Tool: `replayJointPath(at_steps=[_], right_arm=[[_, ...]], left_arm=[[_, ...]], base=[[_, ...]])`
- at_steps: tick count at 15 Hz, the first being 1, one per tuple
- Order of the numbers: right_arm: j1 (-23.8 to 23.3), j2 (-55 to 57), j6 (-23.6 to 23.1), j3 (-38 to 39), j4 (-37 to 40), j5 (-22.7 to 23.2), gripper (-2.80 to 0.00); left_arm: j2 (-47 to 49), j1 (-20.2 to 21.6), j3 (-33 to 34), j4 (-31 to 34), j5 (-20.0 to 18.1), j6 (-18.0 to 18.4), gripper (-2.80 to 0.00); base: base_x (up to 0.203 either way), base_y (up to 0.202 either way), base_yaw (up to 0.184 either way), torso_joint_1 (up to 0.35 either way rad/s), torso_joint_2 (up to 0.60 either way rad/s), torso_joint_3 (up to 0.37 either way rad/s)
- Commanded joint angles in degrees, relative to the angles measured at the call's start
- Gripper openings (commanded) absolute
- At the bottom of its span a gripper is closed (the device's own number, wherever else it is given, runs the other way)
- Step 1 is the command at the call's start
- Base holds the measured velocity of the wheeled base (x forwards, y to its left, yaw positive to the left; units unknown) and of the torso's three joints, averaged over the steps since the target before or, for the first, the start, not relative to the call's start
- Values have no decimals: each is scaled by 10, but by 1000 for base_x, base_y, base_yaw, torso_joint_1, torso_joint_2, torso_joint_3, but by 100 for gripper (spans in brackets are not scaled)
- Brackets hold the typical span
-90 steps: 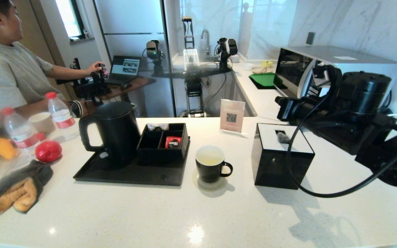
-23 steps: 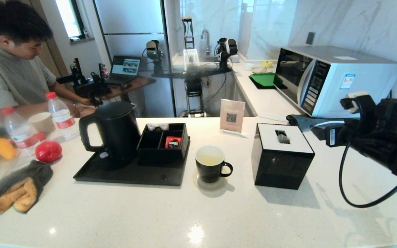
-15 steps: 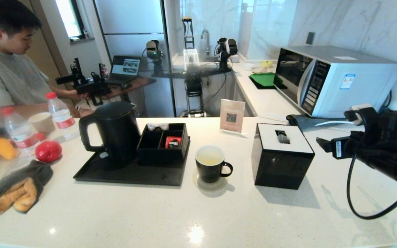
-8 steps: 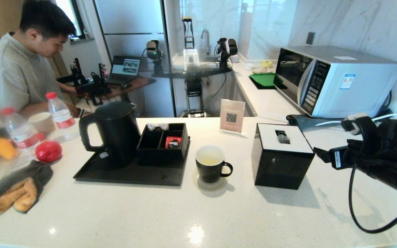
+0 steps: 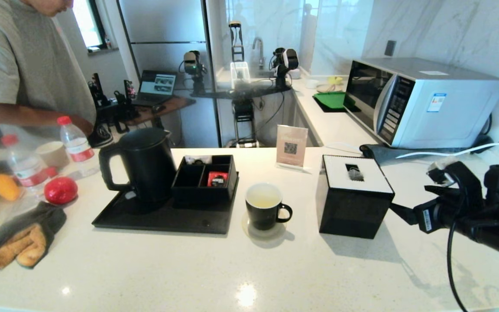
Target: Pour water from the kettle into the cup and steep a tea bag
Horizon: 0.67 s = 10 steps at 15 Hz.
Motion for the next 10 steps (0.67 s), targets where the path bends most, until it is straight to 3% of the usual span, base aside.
replayJointPath(at_steps=[1,8,9,10], right_arm=[[1,-2,-5,4,-3,6,0],[-28,-30,18,5,-6,6,0],[-44,-34,19,6,-6,6,-280],[-56,-40,20,3,-6,6,-280]], left_arm=[[0,0,0,0,0,0,-280],[0,0,0,0,-1,0,-280],[0,0,0,0,-1,0,-280],[0,0,0,0,-1,0,-280]], base=[[0,0,0,0,0,0],[0,0,0,0,0,0],[0,0,0,0,0,0],[0,0,0,0,0,0]])
